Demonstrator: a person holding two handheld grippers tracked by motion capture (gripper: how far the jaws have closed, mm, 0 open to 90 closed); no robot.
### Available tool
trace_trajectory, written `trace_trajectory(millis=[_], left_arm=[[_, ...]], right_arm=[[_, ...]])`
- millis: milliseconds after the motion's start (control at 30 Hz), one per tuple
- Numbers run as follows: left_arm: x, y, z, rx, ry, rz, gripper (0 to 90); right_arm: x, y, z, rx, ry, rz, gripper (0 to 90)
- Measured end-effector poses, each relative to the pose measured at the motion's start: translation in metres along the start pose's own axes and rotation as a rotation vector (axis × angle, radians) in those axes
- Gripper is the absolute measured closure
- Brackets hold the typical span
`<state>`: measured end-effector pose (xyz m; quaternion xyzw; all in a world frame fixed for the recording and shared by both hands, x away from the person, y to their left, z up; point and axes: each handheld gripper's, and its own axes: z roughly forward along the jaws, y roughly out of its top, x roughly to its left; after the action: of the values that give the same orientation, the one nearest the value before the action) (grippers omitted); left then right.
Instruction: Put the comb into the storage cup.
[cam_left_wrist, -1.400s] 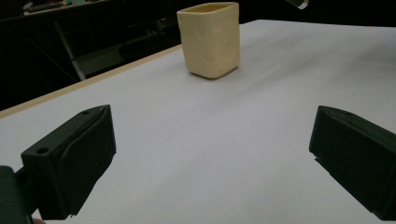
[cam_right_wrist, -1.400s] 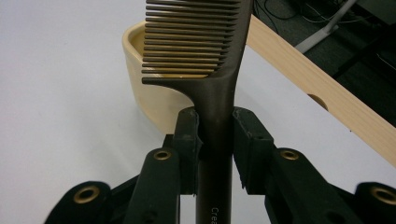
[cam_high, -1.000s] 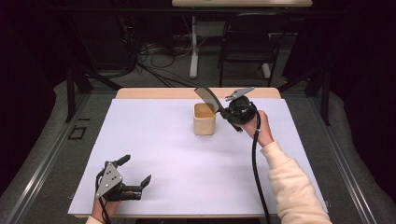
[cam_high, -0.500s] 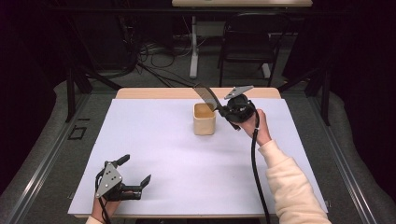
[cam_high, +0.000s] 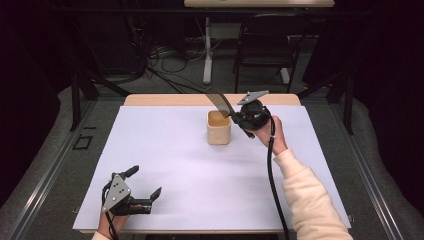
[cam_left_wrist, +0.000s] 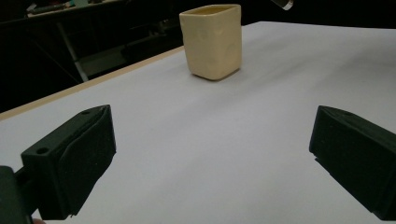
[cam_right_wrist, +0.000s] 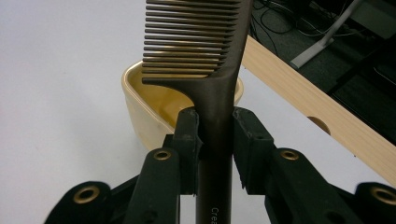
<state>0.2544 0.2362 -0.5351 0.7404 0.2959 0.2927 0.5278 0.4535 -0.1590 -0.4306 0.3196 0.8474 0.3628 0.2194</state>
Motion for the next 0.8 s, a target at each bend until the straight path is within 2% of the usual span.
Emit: trace_trajectory(millis=[800], left_arm=[[0.000,0.000,0.000,0.000,0.001,0.001,0.4]], right_arm=[[0.001,0.013,0.003,-0.028,-0.003,0.009,72.2]])
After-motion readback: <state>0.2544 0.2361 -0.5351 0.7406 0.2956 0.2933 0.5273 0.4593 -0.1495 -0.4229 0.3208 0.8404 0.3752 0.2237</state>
